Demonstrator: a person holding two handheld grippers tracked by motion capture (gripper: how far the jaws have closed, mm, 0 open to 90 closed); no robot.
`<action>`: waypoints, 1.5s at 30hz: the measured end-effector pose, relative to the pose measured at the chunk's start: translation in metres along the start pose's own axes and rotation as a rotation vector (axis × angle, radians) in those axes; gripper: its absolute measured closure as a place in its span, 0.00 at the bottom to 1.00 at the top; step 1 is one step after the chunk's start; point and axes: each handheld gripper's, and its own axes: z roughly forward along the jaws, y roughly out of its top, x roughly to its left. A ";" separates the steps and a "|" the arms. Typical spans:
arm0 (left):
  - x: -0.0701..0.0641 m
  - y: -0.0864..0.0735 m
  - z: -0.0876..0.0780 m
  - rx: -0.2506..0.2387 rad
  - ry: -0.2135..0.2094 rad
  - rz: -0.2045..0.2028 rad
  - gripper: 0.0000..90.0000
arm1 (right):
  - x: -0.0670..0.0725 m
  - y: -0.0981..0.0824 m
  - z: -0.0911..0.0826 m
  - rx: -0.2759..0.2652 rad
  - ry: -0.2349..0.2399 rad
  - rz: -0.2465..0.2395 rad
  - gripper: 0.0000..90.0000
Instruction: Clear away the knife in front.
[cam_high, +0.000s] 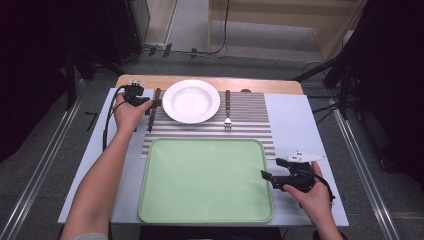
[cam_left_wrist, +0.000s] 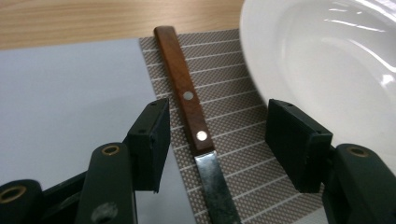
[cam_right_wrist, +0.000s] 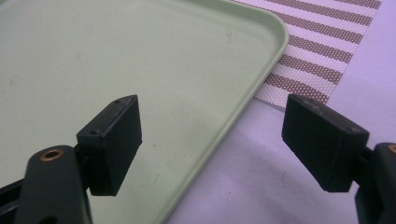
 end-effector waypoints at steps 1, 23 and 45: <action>0.000 -0.001 0.002 -0.002 0.017 -0.004 0.45 | 0.000 0.000 0.000 0.001 -0.001 -0.003 0.21; -0.014 -0.022 0.019 -0.061 0.163 0.103 0.51 | 0.001 -0.001 0.001 0.013 -0.002 -0.010 0.21; -0.015 -0.024 0.018 -0.078 0.152 0.081 0.85 | 0.002 -0.002 0.003 0.022 -0.002 -0.018 0.21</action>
